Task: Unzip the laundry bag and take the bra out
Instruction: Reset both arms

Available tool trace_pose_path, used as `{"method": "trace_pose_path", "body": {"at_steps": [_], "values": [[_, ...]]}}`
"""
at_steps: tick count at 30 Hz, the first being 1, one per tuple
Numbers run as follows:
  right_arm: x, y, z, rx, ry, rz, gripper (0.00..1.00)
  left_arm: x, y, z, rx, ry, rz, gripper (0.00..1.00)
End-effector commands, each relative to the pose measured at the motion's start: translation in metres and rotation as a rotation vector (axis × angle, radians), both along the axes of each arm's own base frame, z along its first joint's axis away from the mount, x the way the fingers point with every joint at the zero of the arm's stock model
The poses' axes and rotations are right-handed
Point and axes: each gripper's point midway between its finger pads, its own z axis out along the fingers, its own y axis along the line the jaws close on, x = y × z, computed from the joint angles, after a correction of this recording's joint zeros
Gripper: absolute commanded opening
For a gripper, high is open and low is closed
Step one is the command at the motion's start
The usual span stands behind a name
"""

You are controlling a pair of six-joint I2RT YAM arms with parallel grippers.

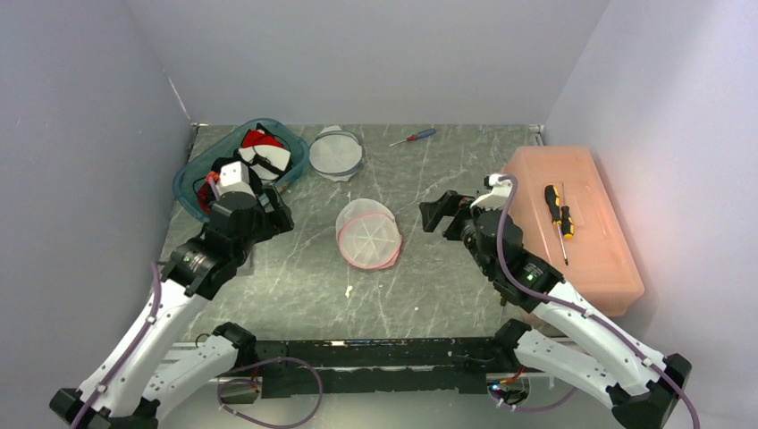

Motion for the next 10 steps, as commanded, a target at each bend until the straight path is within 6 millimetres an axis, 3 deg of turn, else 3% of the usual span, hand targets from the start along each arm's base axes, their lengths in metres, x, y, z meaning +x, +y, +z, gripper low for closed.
{"method": "trace_pose_path", "body": {"at_steps": [1, 6, 10], "values": [[0.004, 0.011, 0.02, 0.037, -0.109, 0.049, 0.99, 0.003, 0.004, 0.003, 0.005, 0.005, 0.033, 0.94], [0.006, 0.006, 0.01, -0.017, -0.093, 0.033, 0.98, 0.002, 0.003, 0.004, 0.012, -0.026, 0.007, 0.94], [0.004, 0.001, 0.013, -0.022, -0.112, 0.022, 0.98, 0.002, 0.0, 0.005, 0.013, -0.047, -0.022, 0.94]]}}
